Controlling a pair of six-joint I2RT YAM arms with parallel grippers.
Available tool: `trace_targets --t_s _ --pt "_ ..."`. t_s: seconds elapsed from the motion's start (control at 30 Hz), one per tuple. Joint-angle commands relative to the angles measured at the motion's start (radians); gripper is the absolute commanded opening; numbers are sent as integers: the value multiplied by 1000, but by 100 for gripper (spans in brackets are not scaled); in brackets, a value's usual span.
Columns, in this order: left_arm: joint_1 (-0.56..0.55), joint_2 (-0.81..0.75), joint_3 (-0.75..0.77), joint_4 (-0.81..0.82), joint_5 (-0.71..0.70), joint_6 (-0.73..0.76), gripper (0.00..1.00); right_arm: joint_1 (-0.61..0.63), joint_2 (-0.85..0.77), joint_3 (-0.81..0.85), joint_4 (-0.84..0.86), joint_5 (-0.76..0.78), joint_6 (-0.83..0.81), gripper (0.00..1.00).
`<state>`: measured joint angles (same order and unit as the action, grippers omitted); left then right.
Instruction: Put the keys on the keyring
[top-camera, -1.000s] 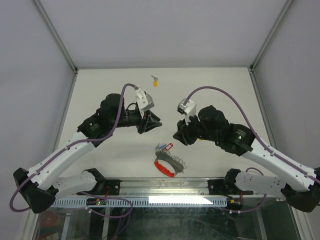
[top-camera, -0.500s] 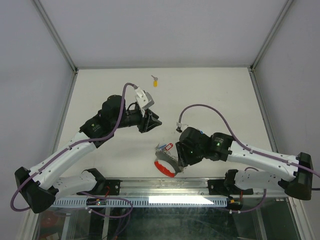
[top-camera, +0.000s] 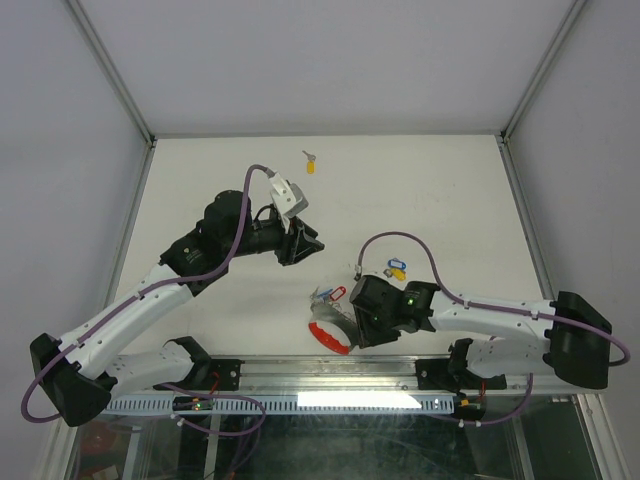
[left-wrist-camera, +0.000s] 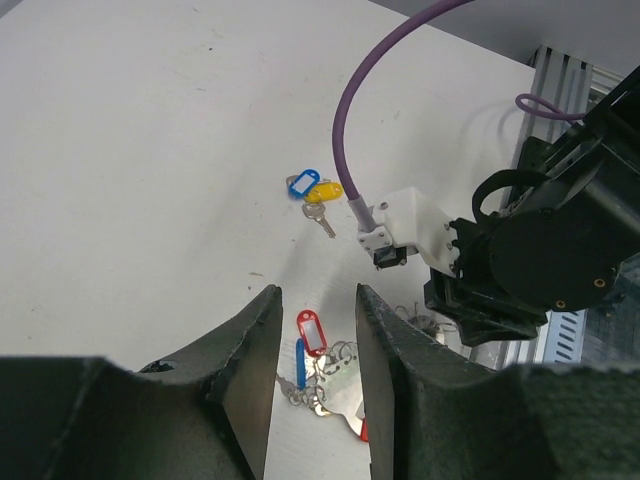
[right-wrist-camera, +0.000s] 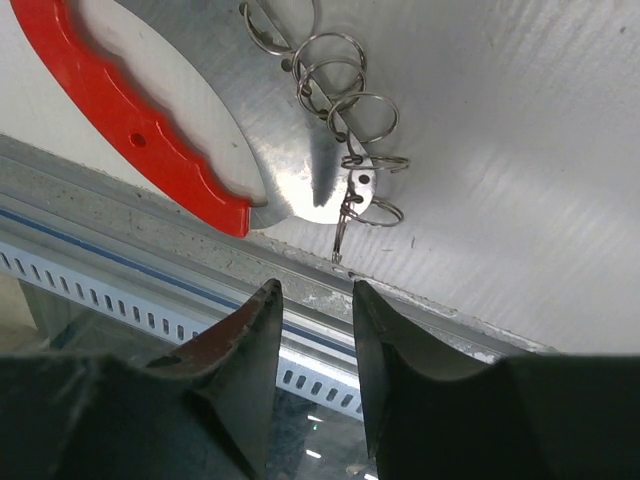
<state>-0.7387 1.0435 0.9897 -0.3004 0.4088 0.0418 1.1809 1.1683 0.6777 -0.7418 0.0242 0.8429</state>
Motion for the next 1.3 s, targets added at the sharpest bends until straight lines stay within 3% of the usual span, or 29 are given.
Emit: trace_targets --t_s 0.0,0.63,0.77,0.87,1.1,1.27 --pt "-3 -8 3 42 -7 -20 34 5 18 -1 100 19 27 36" --pt "-3 -8 0 42 -1 -20 35 5 114 30 67 65 15 25" --pt "-3 -10 -3 42 1 -19 35 5 122 35 73 75 12 17" --pt "-3 -15 -6 41 -12 -19 35 5 122 48 72 74 1 1" --pt "-4 -48 -30 59 -66 -28 63 -17 66 91 28 -27 -58 0" --pt "-3 -74 -51 82 -65 -55 88 -140 -26 89 59 -202 -123 0"
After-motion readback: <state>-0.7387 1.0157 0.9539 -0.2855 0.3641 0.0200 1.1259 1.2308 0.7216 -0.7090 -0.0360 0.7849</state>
